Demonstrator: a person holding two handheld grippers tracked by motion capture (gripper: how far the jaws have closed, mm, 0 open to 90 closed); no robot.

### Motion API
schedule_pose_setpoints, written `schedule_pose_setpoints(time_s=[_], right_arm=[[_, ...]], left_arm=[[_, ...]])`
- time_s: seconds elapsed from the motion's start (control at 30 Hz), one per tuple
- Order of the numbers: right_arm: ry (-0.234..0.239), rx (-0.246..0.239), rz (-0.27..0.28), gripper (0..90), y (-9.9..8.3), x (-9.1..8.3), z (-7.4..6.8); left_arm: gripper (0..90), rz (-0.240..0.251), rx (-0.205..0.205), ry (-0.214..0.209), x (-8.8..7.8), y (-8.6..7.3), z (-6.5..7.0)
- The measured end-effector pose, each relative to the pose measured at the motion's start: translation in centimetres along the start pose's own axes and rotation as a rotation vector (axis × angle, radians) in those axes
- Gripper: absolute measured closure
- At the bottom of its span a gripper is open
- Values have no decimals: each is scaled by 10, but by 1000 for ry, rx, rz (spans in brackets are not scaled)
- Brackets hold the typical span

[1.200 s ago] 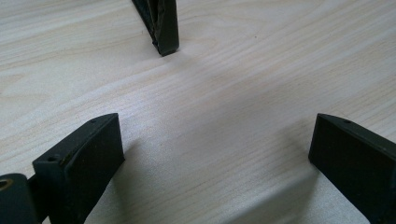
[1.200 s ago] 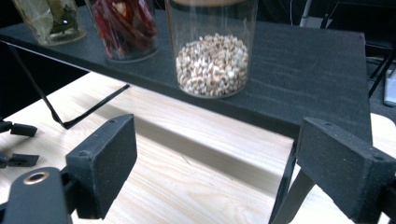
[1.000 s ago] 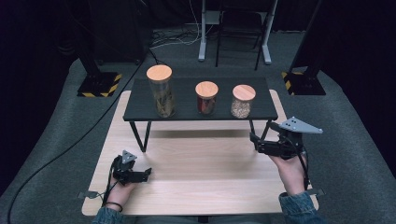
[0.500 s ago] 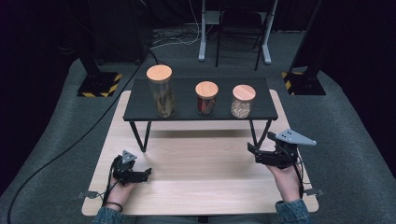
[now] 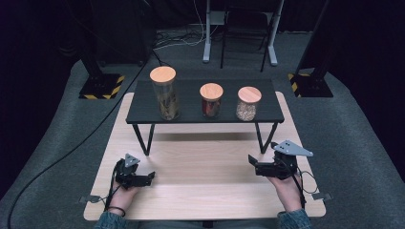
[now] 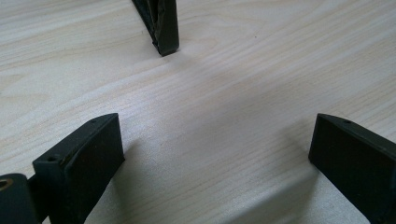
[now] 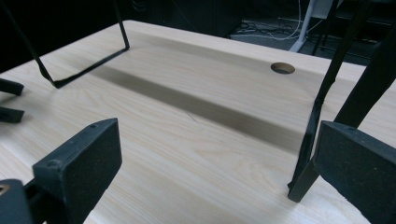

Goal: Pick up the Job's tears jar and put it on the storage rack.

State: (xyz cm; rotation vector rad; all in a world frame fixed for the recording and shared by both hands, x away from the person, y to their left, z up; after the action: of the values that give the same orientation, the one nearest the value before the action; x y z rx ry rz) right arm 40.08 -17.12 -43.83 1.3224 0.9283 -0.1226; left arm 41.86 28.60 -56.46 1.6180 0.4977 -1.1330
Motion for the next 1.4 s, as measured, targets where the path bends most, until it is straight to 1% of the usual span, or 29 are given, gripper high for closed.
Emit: schedule_pose_setpoints(time_s=[0.2, 0.3, 0.47, 0.67, 0.93, 1.0, 1.07, 1.2, 1.3, 1.4], right_arm=[[-18, -3, -9, 0, -11, 7, -3], [-11, -12, -13, 0, -20, 12, -5], [-5, -13, -38, 0, -32, 22, -7], [-5, -2, -53, 0, -44, 30, -6], [-15, 20, -57, 0, -57, 37, 0], [-15, 26, -70, 0, -62, 40, 2], [-26, 20, -86, 0, -67, 44, 4], [-24, 34, -118, 0, -75, 51, 6], [-24, 27, -144, 0, -80, 56, 7], [-14, 15, -168, 0, -83, 61, 5]], left_arm=[[26, 0, 0, 0, 0, 0, 0], [26, 1, 0, 0, 0, 0, 0], [26, 0, 1, 0, 0, 0, 0], [26, 1, 0, 0, 0, 0, 0], [26, 0, 0, 0, 0, 0, 0], [26, 0, 1, 0, 0, 0, 0], [26, 0, 0, 0, 0, 0, 0], [26, 0, 0, 0, 0, 0, 0], [26, 0, 1, 1, 0, 0, 0], [26, 0, 1, 0, 0, 0, 0]])
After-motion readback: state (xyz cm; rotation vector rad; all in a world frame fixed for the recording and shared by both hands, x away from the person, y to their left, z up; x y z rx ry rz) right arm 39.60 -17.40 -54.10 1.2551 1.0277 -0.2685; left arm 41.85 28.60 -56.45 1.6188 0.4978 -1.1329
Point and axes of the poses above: each handheld gripper's, and its own axes: x roughly forward along the jaws, y roughly out of its top, z roughly to its right, the point moved 5 cm from there along x, roughly forward along the jaws, and after that the axes turned 15 degrees about -z, right-handed, at the moved point
